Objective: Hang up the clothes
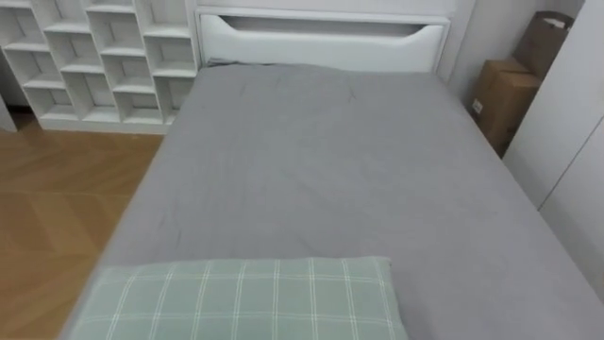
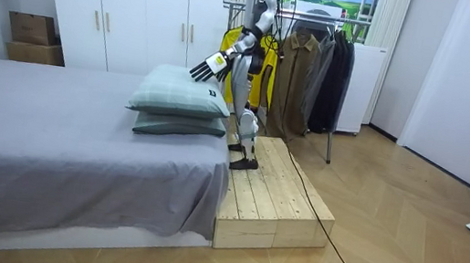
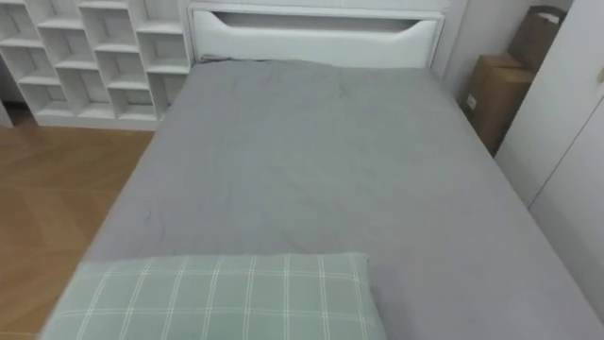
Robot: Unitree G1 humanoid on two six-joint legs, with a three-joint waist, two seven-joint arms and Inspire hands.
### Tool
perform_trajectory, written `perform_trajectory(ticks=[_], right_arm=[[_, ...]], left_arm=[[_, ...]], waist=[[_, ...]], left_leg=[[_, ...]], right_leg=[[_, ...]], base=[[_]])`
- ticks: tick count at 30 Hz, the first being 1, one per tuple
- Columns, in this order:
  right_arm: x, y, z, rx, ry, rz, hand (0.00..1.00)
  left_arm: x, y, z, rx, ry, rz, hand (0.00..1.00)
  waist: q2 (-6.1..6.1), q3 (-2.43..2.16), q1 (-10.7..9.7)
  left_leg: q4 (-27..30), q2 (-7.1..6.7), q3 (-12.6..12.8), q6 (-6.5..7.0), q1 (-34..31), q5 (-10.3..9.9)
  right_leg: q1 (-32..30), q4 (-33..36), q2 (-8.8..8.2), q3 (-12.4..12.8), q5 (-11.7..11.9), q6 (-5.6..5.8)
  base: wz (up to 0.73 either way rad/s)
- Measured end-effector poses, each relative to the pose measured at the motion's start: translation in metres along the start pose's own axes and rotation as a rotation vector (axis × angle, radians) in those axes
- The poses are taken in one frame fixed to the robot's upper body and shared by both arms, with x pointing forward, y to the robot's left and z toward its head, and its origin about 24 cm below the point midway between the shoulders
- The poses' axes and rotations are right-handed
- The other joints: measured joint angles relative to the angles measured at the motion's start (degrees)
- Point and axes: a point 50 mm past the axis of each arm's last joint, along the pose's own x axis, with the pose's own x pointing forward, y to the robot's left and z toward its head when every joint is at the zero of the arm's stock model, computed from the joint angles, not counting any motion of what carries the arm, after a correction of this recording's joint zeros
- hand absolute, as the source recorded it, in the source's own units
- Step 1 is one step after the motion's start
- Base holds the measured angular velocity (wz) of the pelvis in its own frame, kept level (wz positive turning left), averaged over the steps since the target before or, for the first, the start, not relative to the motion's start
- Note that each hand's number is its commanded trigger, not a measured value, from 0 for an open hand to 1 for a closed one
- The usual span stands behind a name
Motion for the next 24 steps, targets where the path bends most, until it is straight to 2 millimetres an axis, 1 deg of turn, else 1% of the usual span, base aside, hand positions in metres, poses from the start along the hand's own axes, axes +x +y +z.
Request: perform_trajectory(ticks=[3, 5, 7, 10, 12, 13, 17, 19, 21, 24], right_arm=[[-0.001, 0.0, -0.004, 0.003, 0.007, 0.011, 0.0], [-0.003, 0.0, -0.01, 0.005, 0.02, 0.016, 0.0], [-0.004, -0.001, -0.014, 0.007, 0.032, 0.014, 0.0], [-0.006, -0.002, -0.018, 0.013, 0.041, 0.005, 0.0], [-0.006, -0.003, -0.021, 0.02, 0.047, -0.012, 0.0], [-0.007, -0.003, -0.021, 0.019, 0.047, -0.024, 0.0], [-0.007, -0.005, -0.02, 0.022, 0.044, -0.044, 0.0], [-0.006, -0.005, -0.019, 0.024, 0.041, -0.045, 0.0], [-0.006, -0.005, -0.017, 0.023, 0.036, -0.046, 0.0], [-0.005, -0.005, -0.016, 0.022, 0.033, -0.053, 0.0]], left_arm=[[0.0, 0.003, 0.0, -0.005, -0.007, 0.013, 0.0], [-0.002, 0.006, -0.002, -0.003, -0.008, 0.034, 0.0], [-0.003, 0.008, -0.004, -0.003, -0.006, 0.056, 0.0], [-0.006, 0.017, -0.012, 0.016, 0.012, 0.117, 0.0], [-0.009, 0.022, -0.015, 0.023, 0.016, 0.159, 0.0], [-0.009, 0.025, -0.014, 0.022, 0.012, 0.194, 0.0], [-0.008, 0.034, -0.004, 0.047, -0.044, 0.307, 0.0], [-0.008, 0.037, 0.001, 0.058, -0.08, 0.349, 0.0], [-0.009, 0.04, 0.004, 0.059, -0.104, 0.387, 0.0], [-0.011, 0.045, 0.014, 0.065, -0.16, 0.445, 0.0]], waist=[[-0.09, -0.16, 0.1], [-0.08, -0.22, 0.8], [-0.11, -0.23, 1.5], [-0.14, -0.24, 1.6], [0.15, -0.17, 1.7], [0.06, -0.25, 1.8], [0.41, -0.52, 3.0], [0.55, -0.64, 3.3], [0.73, -0.63, 3.3], [0.83, -0.61, 3.2]], left_leg=[[-1.2, -0.38, 0.0, 0.16, 0.6, 0.8], [-2.0, -0.47, 0.5, 0.21, 1.2, 1.0], [-2.8, -0.46, 1.0, 0.2, 2.1, 1.1], [-3.0, -0.47, 1.5, 0.21, 2.9, 1.1], [-3.0, -0.48, 1.5, 0.21, 2.9, 1.1], [-3.0, -0.51, 1.4, 0.21, 2.8, 1.1], [-2.9, -0.51, 1.4, 0.21, 2.4, 1.1], [-2.9, -0.54, 1.2, 0.22, 2.6, 1.1], [-2.9, -0.57, 1.1, 0.22, 2.8, 1.1], [-2.9, -0.68, 0.1, 0.22, 2.9, 1.1]], right_leg=[[-0.1, 0.1, -0.37, 0.0, 0.0, 0.05], [-0.1, 0.1, -0.47, 0.6, 0.1, 0.09], [0.2, 0.1, -0.48, 1.1, 0.1, 0.1], [0.7, -0.1, -0.52, 1.3, 0.1, 0.11], [0.8, -0.4, -0.52, 1.2, 0.1, 0.18], [0.5, -0.9, -0.46, 1.2, 0.2, 0.28], [0.1, -0.9, -0.44, 1.2, 0.3, 0.33], [0.5, -0.9, -0.45, 1.2, 0.4, 0.34], [1.2, -0.9, -0.45, 1.1, 0.4, 0.35], [1.5, -1.0, -0.45, 0.5, 0.4, 0.35]], base=[[0.0], [-0.11], [-0.14], [-0.08], [-0.02], [0.0], [0.0], [0.04], [0.05], [0.15]])
